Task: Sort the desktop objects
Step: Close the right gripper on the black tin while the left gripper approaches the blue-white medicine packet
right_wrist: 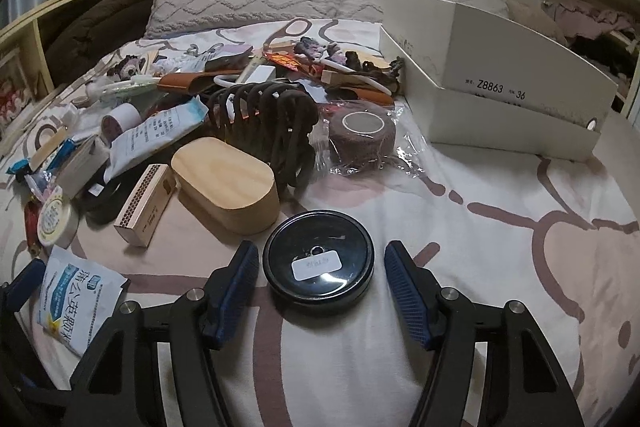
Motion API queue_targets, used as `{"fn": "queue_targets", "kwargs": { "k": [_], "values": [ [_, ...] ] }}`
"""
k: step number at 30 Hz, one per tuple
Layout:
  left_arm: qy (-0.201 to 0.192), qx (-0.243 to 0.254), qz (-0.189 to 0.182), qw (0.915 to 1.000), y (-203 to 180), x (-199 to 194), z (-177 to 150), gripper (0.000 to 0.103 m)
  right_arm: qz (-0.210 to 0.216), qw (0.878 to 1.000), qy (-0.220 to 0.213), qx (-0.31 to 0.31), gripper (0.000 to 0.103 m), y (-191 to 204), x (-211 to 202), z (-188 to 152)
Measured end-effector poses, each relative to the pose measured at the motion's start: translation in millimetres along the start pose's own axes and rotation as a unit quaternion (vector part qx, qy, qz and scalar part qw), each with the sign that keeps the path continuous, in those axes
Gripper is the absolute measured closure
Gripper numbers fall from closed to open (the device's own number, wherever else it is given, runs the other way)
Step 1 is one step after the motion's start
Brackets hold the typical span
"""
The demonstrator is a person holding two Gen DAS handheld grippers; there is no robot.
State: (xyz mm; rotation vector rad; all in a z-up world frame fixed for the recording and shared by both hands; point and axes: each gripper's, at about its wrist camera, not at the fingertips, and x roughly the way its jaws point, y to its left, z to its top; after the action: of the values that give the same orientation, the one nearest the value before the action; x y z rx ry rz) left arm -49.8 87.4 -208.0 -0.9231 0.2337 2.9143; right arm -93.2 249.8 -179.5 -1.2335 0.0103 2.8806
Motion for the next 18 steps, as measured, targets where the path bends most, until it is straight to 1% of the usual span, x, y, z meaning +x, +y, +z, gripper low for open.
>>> {"fn": "queue_targets", "kwargs": {
  "k": [2, 4, 6, 8, 12, 18],
  "values": [
    [-0.009, 0.018, 0.010, 0.9998, -3.8, -1.9, -0.8, 0.000, 0.003, 1.000, 0.000, 0.002, 0.037, -0.2, -1.4, -0.1],
    [-0.010, 0.022, 0.011, 0.9996, -5.2, -1.8, -0.7, 0.000, 0.006, 1.000, 0.001, 0.004, 0.037, -0.8, -1.6, 0.3],
    [0.001, 0.007, 0.000, 1.0000, -0.8, 1.1, 0.1, 0.000, 0.004, 1.000, 0.000, 0.005, 0.039, -0.7, -2.3, 0.4],
    [0.013, -0.011, -0.012, 0.9998, 4.1, 3.4, 0.5, 0.000, -0.004, 1.000, -0.002, 0.004, 0.049, -0.6, -2.9, 0.2],
    [0.037, -0.053, -0.033, 0.9974, 12.0, 6.7, 0.0, 0.000, 0.002, 1.000, -0.007, 0.014, 0.051, -3.7, -5.3, 0.7],
    [0.048, -0.059, -0.039, 0.9963, 8.9, 4.4, 0.5, 0.000, -0.006, 1.000, -0.008, 0.007, 0.051, -0.2, -4.8, 0.8]
  ]
}}
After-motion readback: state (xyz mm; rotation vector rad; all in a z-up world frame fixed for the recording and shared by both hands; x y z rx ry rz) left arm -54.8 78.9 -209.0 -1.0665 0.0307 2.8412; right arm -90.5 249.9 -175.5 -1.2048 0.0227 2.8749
